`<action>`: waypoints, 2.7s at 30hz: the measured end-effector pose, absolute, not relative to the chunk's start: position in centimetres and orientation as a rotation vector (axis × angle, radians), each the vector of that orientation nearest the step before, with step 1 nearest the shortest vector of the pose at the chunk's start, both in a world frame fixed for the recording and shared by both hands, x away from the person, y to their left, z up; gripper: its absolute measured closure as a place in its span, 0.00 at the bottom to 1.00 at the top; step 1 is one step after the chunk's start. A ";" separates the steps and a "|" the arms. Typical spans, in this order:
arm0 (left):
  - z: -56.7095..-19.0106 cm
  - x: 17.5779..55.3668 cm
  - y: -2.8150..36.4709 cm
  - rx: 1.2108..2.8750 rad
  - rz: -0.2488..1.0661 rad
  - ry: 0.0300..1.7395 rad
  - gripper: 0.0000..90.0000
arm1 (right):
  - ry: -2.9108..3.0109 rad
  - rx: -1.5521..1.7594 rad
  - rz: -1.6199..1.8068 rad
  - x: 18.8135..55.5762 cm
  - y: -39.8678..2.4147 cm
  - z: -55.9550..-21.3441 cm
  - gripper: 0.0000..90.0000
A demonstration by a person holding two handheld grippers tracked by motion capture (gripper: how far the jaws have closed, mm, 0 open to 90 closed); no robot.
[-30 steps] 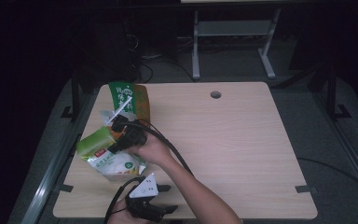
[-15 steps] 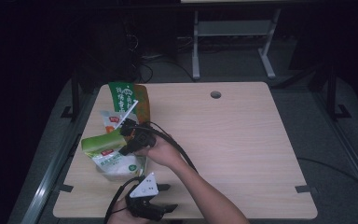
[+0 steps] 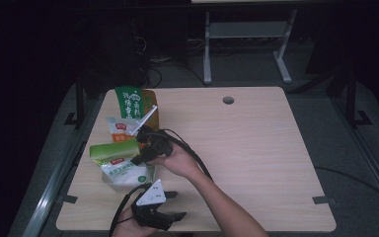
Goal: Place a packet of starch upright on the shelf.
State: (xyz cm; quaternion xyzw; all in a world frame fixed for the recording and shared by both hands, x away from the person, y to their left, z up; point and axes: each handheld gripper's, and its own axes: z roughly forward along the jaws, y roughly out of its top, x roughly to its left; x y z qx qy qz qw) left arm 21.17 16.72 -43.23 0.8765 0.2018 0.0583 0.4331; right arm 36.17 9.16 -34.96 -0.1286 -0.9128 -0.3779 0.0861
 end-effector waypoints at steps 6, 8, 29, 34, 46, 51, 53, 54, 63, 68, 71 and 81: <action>-43.2 21.3 16.7 2.184 0.149 0.515 0.34 | -2.736 -0.418 -1.158 36.3 7.5 -34.1 0.75; -43.2 21.4 16.7 2.188 0.151 0.509 0.33 | -2.722 -0.455 -1.163 36.2 6.8 -34.0 0.70; -43.5 21.6 16.6 2.196 0.148 0.513 0.32 | -2.749 -0.700 -1.215 36.8 -2.0 -33.6 0.50; -43.6 21.5 16.5 2.194 0.143 0.524 0.31 | -2.724 -0.775 -1.219 36.6 -3.9 -34.1 0.48; -43.5 21.7 16.8 2.191 0.150 0.530 0.31 | -2.715 -0.886 -1.207 36.1 -8.3 -35.0 0.43; -43.5 21.8 16.9 2.193 0.151 0.530 0.31 | -2.702 -0.918 -1.208 35.8 -9.9 -35.2 0.42; -43.5 21.7 16.8 2.178 0.149 0.544 0.31 | -2.698 -0.931 -1.212 35.7 -10.4 -35.3 0.41; -43.5 21.7 16.9 2.183 0.155 0.540 0.31 | -2.694 -0.942 -1.208 35.6 -10.6 -35.3 0.41; -43.4 21.8 17.1 2.185 0.162 0.542 0.30 | -2.695 -0.987 -1.189 35.0 -12.8 -36.2 0.39; -43.4 21.8 17.1 2.185 0.162 0.546 0.30 | -2.677 -1.030 -1.192 34.7 -14.2 -36.8 0.38; -43.4 21.8 17.1 2.181 0.162 0.551 0.30 | -2.669 -1.059 -1.191 34.5 -15.0 -37.1 0.38; -43.4 21.8 17.1 2.171 0.163 0.559 0.30 | -2.641 -1.124 -1.188 33.4 -17.1 -38.8 0.38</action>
